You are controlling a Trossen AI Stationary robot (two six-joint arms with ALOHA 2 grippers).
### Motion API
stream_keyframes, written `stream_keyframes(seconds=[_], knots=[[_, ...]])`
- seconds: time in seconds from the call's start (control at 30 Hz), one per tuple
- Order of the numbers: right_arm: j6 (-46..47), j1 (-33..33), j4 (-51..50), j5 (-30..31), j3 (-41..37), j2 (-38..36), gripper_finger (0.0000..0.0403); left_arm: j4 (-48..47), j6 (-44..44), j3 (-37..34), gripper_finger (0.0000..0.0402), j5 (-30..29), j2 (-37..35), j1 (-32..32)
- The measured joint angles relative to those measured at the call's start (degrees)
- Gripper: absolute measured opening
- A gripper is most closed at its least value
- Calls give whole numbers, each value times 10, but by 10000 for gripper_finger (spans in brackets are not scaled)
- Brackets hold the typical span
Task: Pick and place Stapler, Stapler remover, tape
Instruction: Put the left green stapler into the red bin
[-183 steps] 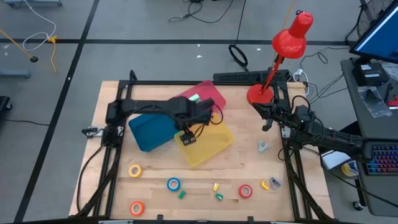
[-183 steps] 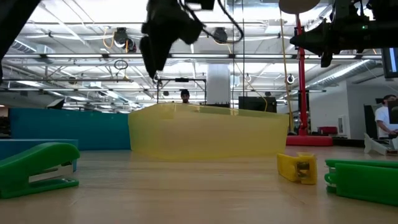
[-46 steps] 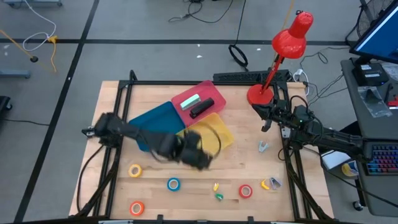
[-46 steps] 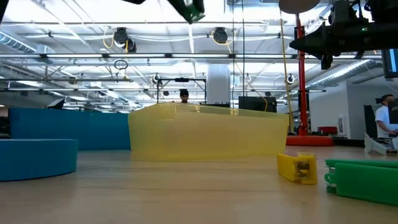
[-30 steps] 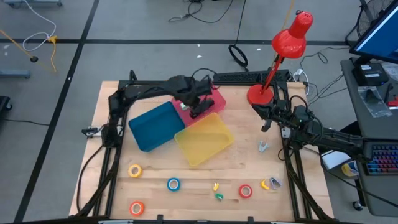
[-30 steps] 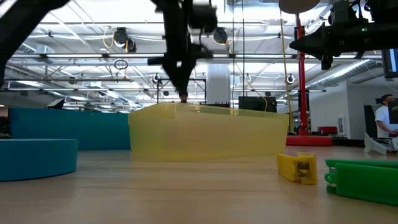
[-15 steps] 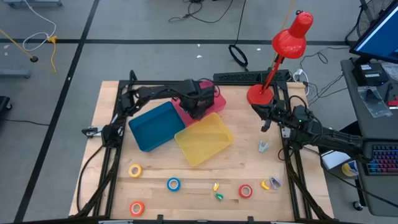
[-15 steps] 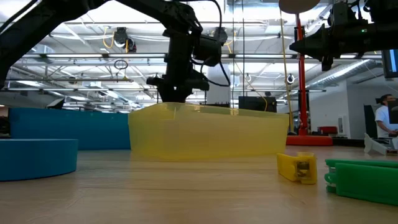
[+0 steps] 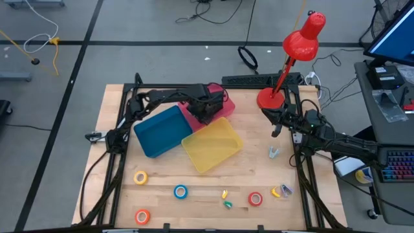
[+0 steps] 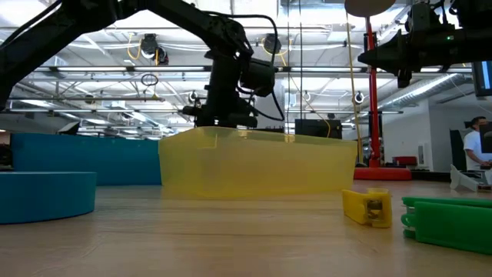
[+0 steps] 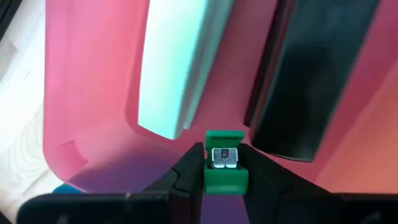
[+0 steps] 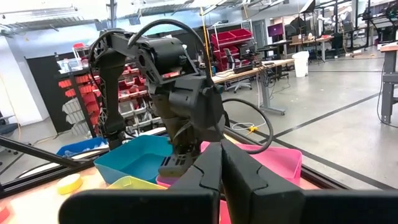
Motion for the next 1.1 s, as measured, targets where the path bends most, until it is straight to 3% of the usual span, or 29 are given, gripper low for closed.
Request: stream_keyframes(seconds=[0.33,0.7,1.1], knots=[[0,0,0,0,0,0,0,4,-23,-50,94,25,0,1],[0,0,0,0,0,0,0,36,-6,-54,97,23,0,1],[0,0,0,0,0,0,0,33,9,-54,193,23,0,4]])
